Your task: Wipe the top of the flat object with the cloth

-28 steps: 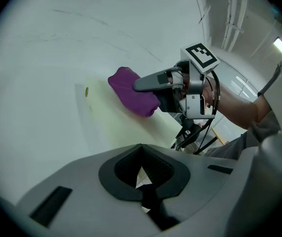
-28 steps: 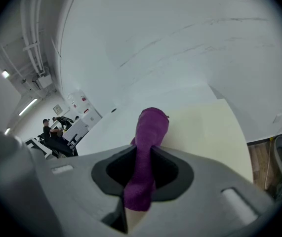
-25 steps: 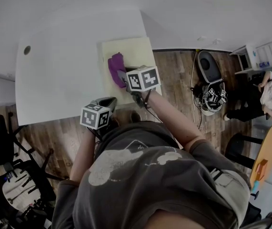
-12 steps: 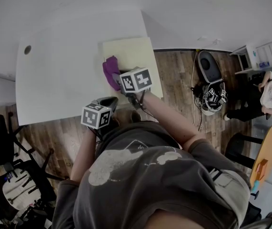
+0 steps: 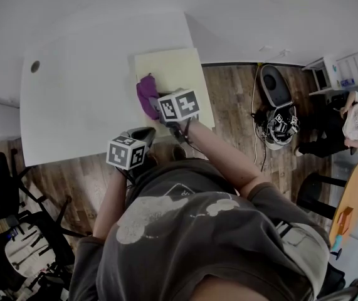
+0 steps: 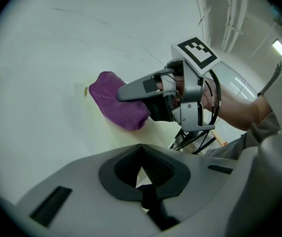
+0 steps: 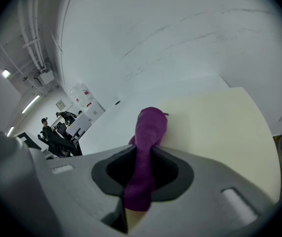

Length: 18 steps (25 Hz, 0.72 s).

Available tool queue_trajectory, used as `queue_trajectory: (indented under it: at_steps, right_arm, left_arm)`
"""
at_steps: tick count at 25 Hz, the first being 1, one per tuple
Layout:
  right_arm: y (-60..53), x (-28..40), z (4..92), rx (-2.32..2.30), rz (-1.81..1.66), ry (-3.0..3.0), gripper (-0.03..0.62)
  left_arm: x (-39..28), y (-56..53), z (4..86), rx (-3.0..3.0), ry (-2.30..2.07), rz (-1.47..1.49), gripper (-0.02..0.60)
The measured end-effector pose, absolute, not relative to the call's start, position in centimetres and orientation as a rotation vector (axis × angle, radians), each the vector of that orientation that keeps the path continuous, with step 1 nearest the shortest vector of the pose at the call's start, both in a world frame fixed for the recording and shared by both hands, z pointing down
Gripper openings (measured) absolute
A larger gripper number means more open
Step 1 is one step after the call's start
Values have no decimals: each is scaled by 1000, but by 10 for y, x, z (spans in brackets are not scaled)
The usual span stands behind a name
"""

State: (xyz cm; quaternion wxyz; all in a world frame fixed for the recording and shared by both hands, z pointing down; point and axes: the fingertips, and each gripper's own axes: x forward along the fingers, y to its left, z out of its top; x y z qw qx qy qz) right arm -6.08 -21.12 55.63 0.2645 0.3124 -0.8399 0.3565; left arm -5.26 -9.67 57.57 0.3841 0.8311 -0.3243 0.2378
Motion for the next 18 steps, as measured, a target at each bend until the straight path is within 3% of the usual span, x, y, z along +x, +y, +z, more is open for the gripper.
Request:
queue_trajectory:
  at_steps: [18]
  right_arm:
    - [-212, -25, 560, 923, 1003, -2250, 75]
  left_arm:
    - [-54, -95, 576, 2117, -826, 602, 0]
